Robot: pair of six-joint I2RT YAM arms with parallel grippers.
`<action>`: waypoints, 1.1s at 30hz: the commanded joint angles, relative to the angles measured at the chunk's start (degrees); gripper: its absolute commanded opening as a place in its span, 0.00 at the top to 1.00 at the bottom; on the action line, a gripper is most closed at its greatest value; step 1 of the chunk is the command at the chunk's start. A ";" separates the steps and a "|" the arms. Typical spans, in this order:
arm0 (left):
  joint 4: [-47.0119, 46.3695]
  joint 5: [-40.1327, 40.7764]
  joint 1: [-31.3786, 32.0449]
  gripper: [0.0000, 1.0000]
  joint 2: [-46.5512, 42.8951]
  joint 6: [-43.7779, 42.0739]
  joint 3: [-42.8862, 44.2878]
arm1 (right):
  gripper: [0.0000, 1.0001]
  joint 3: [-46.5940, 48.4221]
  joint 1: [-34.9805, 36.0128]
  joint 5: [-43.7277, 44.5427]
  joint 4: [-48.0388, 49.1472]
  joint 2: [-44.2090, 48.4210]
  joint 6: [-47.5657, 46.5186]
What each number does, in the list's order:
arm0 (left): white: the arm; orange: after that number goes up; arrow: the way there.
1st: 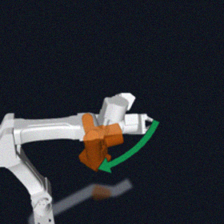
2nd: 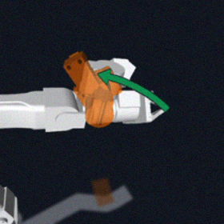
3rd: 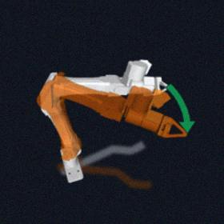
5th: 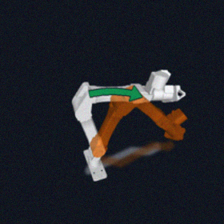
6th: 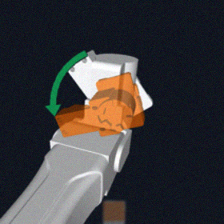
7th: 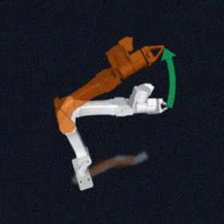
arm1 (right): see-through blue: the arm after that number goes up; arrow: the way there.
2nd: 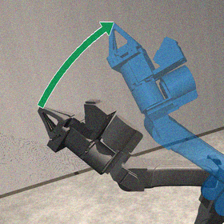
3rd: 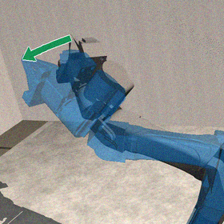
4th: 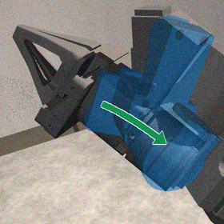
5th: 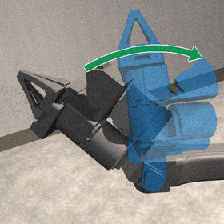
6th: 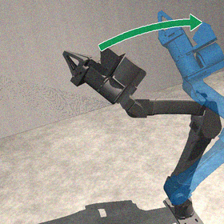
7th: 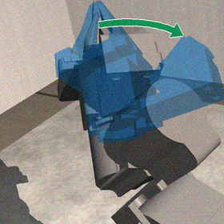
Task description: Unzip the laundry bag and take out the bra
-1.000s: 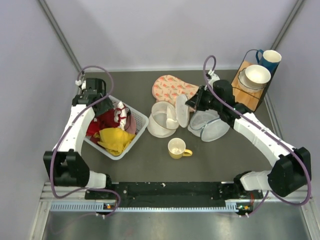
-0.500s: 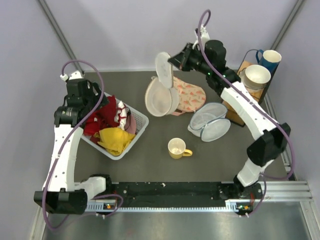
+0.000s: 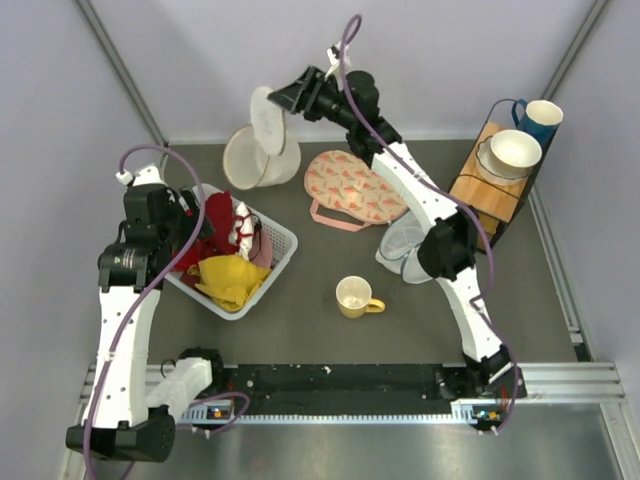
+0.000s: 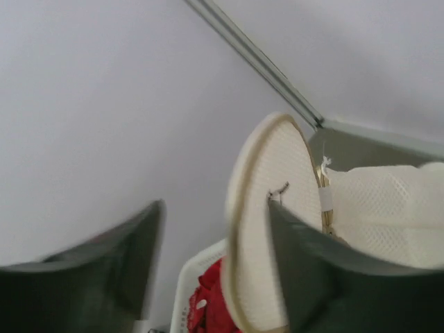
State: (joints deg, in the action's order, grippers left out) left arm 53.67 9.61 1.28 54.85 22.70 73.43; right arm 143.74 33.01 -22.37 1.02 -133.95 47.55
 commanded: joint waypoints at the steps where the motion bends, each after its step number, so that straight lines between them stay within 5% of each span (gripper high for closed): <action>1: 2.05 -2.22 -0.22 0.19 -2.46 -0.38 -2.24 | 0.03 1.90 1.00 3.11 -3.90 1.04 -3.04; 8: -2.06 -8.26 -0.22 0.18 -5.62 -1.69 -4.16 | 0.01 -20.67 0.65 12.52 -13.66 18.44 -15.72; 16: -5.94 -13.99 -0.22 0.16 -7.39 -2.92 -9.18 | 0.01 -46.04 0.21 33.61 -28.08 39.18 -24.42; 25: -7.17 -19.10 -0.22 0.14 -7.12 -2.84 -9.79 | 0.01 -71.02 0.30 38.90 -36.69 64.31 -21.72; 33: -8.84 -21.03 -0.22 0.14 -7.12 -1.87 -13.49 | 0.01 -78.70 0.21 46.53 -38.11 72.34 -20.74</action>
State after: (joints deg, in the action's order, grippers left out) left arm 48.07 -9.93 1.23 47.94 20.12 60.95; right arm 66.06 33.21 18.94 -37.34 -64.12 26.13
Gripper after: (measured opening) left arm 0.859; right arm 0.987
